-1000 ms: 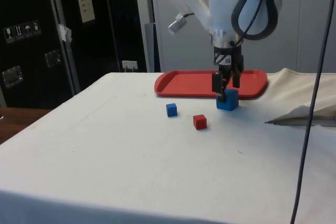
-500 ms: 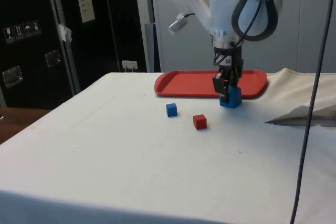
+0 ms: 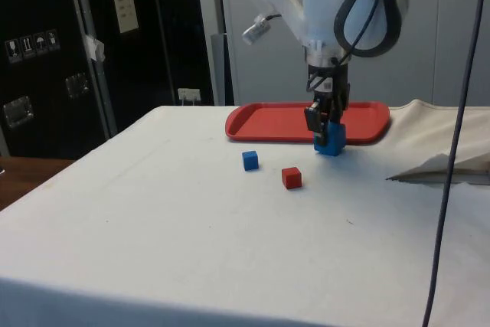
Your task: Pick up the largest block and place it onto the tray.
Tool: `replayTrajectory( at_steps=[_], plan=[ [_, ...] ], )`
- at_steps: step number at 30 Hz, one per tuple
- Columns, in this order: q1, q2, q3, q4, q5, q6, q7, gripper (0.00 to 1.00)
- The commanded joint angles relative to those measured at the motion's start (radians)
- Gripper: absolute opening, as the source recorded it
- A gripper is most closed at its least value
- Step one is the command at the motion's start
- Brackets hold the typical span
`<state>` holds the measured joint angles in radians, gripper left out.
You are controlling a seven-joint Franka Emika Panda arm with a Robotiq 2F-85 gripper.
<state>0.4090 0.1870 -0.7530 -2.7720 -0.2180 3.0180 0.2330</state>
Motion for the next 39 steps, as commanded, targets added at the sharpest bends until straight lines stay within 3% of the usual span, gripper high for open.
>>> replayTrajectory(
  at_steps=[1, 15, 39],
  plan=[
    [0.0, -0.005, 0.0, 0.003, 0.0, 0.0, 0.0, 0.02],
    [0.007, -0.063, 0.009, 0.06, 0.001, -0.029, 0.015, 0.02],
    [0.0, -0.049, 0.06, 0.182, 0.017, -0.046, 0.039, 0.02]
  ],
)
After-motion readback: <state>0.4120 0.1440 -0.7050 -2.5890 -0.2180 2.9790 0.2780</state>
